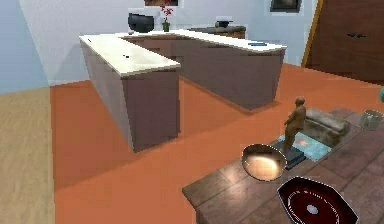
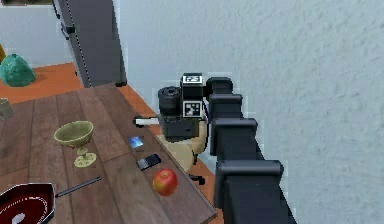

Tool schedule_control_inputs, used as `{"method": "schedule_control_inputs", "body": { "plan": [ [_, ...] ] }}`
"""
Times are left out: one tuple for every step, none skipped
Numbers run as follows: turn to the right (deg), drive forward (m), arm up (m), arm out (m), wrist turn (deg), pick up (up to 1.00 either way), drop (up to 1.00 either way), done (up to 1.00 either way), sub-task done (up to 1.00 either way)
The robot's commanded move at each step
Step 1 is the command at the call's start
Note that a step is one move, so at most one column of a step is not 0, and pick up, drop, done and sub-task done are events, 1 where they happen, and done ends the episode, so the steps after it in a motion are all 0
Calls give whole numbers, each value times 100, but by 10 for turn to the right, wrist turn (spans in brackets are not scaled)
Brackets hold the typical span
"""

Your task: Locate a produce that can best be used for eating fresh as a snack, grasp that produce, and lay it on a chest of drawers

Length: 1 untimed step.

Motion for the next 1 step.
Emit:
{"method": "schedule_control_inputs", "body": {
  "plan": [
    [0,0,-30,0,0,0,0,0,0]
  ]
}}
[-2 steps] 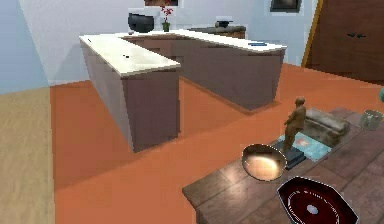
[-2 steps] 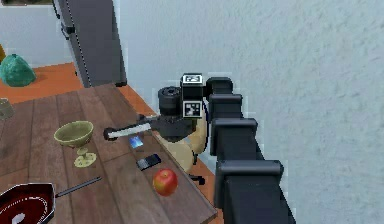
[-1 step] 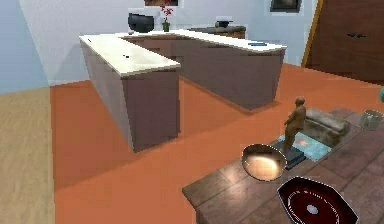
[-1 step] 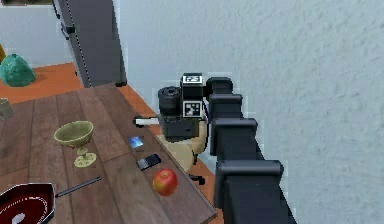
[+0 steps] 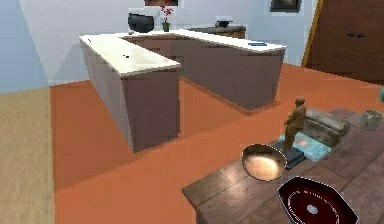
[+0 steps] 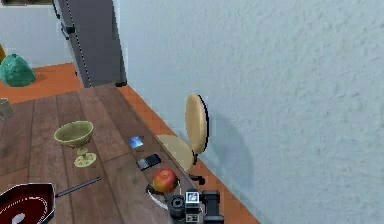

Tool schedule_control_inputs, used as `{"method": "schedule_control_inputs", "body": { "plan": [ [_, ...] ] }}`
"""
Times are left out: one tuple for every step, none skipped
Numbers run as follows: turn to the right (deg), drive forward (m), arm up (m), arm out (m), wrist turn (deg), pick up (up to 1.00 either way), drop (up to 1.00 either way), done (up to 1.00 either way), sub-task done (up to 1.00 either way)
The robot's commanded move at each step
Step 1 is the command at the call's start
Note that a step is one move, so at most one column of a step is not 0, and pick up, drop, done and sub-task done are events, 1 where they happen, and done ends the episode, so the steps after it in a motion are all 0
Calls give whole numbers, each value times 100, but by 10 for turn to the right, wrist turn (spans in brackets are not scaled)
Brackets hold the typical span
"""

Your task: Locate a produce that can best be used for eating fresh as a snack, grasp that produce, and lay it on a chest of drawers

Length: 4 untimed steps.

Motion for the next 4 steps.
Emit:
{"method": "schedule_control_inputs", "body": {
  "plan": [
    [0,0,0,0,0,100,0,0,0],
    [0,0,10,0,0,0,0,0,0],
    [0,0,20,0,0,0,0,0,0],
    [0,0,0,0,-450,0,0,0,0]
  ]
}}
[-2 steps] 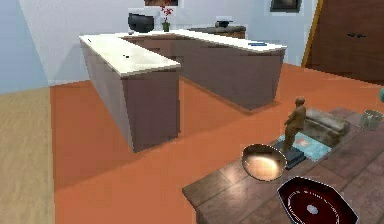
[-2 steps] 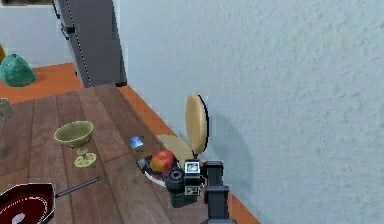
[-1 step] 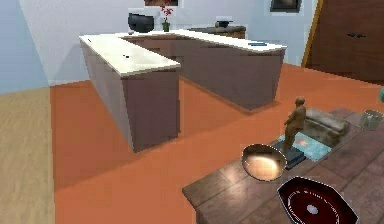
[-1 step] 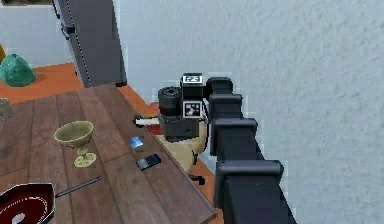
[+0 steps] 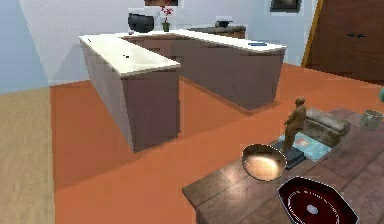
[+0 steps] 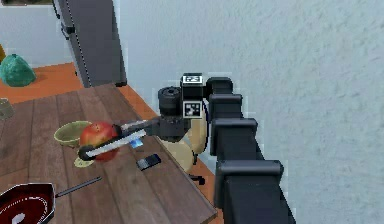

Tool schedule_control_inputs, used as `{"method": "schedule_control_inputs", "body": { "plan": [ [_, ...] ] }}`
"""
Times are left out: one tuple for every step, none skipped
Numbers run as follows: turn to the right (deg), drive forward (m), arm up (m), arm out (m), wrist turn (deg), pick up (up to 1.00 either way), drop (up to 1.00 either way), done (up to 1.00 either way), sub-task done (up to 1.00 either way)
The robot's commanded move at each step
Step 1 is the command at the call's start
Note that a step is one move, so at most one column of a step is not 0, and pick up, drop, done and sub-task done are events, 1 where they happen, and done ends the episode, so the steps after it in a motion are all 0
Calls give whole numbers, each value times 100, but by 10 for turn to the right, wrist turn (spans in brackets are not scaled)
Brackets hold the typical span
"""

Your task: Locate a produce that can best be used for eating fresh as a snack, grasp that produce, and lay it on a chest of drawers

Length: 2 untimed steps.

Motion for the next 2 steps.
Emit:
{"method": "schedule_control_inputs", "body": {
  "plan": [
    [0,0,0,0,-450,0,0,0,0],
    [0,0,0,0,-180,0,0,0,0]
  ]
}}
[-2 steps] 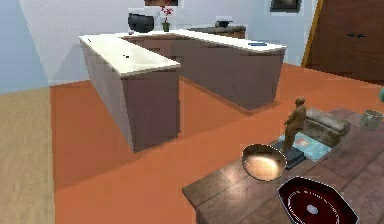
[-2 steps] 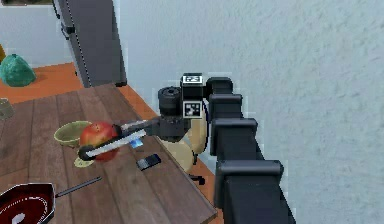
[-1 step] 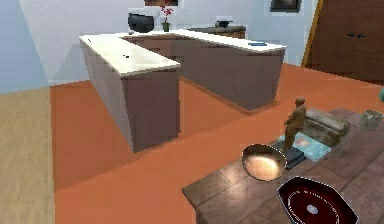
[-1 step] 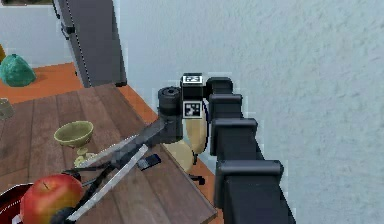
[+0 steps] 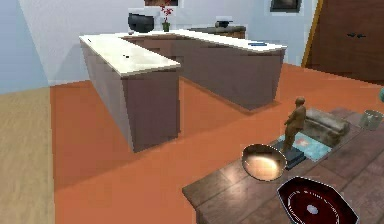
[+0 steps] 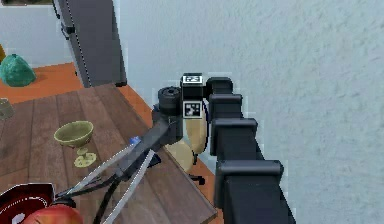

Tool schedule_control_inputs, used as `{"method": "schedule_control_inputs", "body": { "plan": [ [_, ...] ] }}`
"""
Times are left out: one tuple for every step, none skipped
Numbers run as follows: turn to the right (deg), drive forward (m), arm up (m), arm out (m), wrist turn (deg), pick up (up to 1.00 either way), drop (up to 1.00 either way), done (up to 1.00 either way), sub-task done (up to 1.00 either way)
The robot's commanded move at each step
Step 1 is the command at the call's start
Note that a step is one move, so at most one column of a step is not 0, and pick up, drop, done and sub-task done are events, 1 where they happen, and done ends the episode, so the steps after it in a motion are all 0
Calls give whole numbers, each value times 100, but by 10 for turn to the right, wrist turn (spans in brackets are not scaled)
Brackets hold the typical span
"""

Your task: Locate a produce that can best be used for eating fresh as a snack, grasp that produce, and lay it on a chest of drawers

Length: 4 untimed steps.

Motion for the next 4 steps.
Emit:
{"method": "schedule_control_inputs", "body": {
  "plan": [
    [0,0,0,-20,0,0,0,0,0],
    [-450,0,0,0,0,0,0,0,0],
    [-450,0,0,0,0,0,0,0,0],
    [-330,0,0,0,0,0,0,0,0]
  ]
}}
